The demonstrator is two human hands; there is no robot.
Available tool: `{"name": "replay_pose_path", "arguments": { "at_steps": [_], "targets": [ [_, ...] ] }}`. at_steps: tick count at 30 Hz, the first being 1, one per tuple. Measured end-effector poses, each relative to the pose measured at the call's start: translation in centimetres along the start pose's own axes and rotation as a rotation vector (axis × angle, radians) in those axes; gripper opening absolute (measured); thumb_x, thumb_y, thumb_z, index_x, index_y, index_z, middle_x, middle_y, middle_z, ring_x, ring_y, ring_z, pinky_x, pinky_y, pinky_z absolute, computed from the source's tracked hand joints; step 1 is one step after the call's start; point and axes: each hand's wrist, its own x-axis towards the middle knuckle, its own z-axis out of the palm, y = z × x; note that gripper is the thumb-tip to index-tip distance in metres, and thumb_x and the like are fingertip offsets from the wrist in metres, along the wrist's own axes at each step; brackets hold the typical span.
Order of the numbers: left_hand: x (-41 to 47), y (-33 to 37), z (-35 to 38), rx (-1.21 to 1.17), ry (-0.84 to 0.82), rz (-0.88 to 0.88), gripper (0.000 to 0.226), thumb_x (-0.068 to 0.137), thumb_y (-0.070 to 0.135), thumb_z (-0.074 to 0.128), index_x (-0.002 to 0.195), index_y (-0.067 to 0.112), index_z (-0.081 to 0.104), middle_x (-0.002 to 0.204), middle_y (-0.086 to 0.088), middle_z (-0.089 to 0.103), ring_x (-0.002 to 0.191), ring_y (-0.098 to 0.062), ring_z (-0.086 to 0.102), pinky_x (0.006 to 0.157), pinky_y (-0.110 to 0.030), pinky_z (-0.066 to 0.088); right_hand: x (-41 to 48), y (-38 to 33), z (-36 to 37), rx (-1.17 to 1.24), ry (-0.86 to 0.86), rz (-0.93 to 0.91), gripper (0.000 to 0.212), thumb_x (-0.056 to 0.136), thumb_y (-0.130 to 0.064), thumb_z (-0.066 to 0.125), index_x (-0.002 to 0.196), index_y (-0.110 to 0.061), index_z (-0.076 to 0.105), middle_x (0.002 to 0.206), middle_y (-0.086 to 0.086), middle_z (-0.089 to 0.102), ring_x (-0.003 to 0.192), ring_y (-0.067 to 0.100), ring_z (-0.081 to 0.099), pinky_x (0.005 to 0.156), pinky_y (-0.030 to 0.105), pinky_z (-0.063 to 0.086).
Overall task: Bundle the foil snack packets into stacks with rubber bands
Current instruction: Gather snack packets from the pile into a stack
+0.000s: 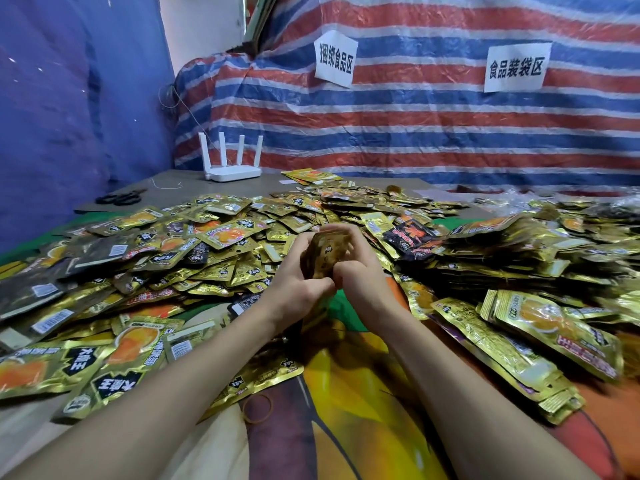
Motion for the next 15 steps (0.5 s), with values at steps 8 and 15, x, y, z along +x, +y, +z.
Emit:
{"name": "replay_pose_path", "arguments": {
  "at_steps": [8,15],
  "targets": [
    [1.0,1.4,0.2,-0.556,0.255,-0.144,0.023,0.083,-0.01,0.062,0.103,-0.001,0.066,0.091,-0.016,0.073,0.075,-0.03,0.071,0.063,-0.044,0.061,0.1,-1.0,-1.2,0.085,-0.076,0.395,0.032,0.083,-0.033,0.058,0.105,-0.01,0.065,0.088,0.007,0.07,0.071,0.017,0.069,0.061,0.029,0.055],
    [0.5,1.1,-0.3,-0.502,0.279,-0.098,0.024,0.08,-0.009,0.066,0.1,0.004,0.072,0.094,-0.017,0.07,0.078,-0.027,0.07,0.075,-0.044,0.059,-0.4,-0.2,-0.3,0.283,-0.115,0.66,0.041,0.102,-0.044,0.052,0.119,-0.01,0.066,0.099,0.013,0.07,0.087,0.031,0.064,0.087,0.039,0.058]
  ]
}}
